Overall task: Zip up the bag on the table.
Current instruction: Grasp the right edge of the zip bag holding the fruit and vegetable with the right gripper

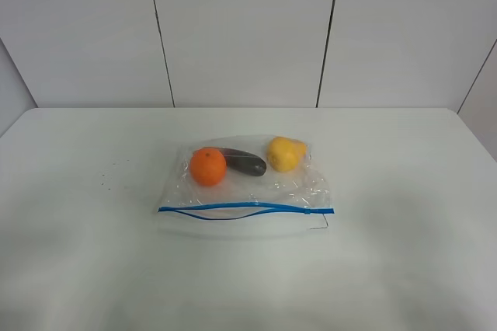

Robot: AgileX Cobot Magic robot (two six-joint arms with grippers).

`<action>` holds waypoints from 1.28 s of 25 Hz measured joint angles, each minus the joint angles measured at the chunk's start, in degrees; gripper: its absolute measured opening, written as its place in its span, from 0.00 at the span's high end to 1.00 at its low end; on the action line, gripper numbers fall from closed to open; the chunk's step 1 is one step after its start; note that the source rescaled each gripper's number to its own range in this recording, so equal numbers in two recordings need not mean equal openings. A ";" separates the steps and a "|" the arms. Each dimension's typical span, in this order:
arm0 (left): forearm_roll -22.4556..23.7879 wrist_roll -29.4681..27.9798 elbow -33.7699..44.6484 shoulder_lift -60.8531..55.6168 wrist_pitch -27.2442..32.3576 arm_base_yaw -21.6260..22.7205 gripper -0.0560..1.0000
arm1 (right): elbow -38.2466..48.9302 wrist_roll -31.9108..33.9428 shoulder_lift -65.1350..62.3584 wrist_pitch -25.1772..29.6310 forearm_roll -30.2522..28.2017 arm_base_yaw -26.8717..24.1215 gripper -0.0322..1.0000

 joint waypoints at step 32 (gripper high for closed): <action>0.00 0.00 0.00 0.00 0.00 0.00 0.00 | -10.66 0.59 17.04 -0.07 -2.51 0.19 0.00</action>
